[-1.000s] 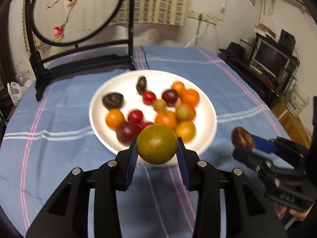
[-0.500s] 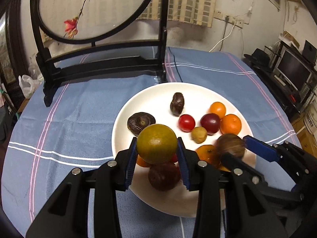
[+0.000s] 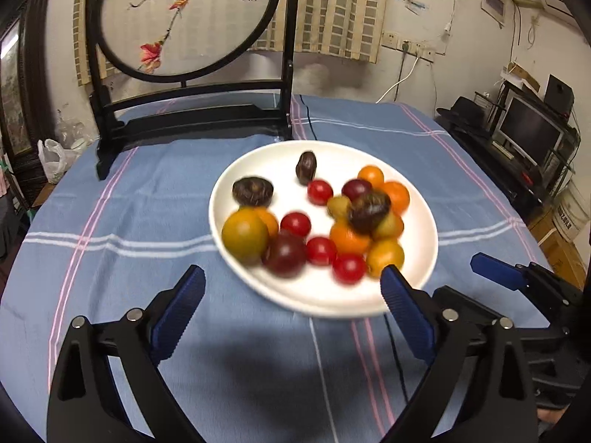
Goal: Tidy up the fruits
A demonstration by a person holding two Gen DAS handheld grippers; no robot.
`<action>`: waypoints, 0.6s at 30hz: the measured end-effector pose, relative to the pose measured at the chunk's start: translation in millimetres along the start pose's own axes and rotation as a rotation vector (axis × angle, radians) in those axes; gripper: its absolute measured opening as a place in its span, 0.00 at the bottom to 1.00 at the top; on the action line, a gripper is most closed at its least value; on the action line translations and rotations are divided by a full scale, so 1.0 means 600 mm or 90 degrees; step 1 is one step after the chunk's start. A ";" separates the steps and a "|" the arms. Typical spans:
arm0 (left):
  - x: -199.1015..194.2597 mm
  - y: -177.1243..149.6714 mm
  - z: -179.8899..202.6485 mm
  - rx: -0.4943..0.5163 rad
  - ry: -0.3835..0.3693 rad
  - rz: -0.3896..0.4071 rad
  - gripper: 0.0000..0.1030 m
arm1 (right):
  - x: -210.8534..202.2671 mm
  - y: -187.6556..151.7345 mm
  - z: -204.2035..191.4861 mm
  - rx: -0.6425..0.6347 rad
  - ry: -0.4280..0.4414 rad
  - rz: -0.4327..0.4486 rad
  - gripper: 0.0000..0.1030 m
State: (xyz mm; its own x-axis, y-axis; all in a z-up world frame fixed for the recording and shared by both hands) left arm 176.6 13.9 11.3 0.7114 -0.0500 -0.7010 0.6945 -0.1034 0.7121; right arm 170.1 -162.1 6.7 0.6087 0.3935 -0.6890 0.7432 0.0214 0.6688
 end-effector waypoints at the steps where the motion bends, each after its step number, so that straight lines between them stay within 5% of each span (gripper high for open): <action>1: -0.008 -0.011 0.001 0.000 -0.001 0.004 0.92 | -0.003 -0.010 0.000 -0.001 -0.003 -0.004 0.73; 8: -0.010 -0.073 -0.001 -0.018 -0.007 -0.030 0.93 | -0.020 -0.053 -0.006 -0.014 -0.029 -0.002 0.77; 11: -0.005 -0.089 -0.011 -0.028 0.005 -0.030 0.93 | -0.015 -0.070 -0.008 -0.018 -0.037 -0.004 0.87; 18: 0.005 -0.099 -0.022 -0.031 0.001 -0.036 0.93 | -0.018 -0.072 -0.011 -0.067 -0.082 0.012 0.88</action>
State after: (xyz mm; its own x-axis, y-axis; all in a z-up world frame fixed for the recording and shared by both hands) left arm 139.0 33.2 -32.5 0.6715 -0.0439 -0.7397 0.7375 -0.0577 0.6729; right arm 129.7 -161.4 -12.7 0.6584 0.2731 -0.7014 0.7018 0.1141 0.7032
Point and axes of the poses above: each gripper's, at about its wrist camera, not at the fingertips, and x roughly the way its jaws point, z to its right, y to its top, the point moved 5 cm from there along x, roughly the way its jaws point, and after that the axes turned 8 degrees about x, right-handed, at the moved point
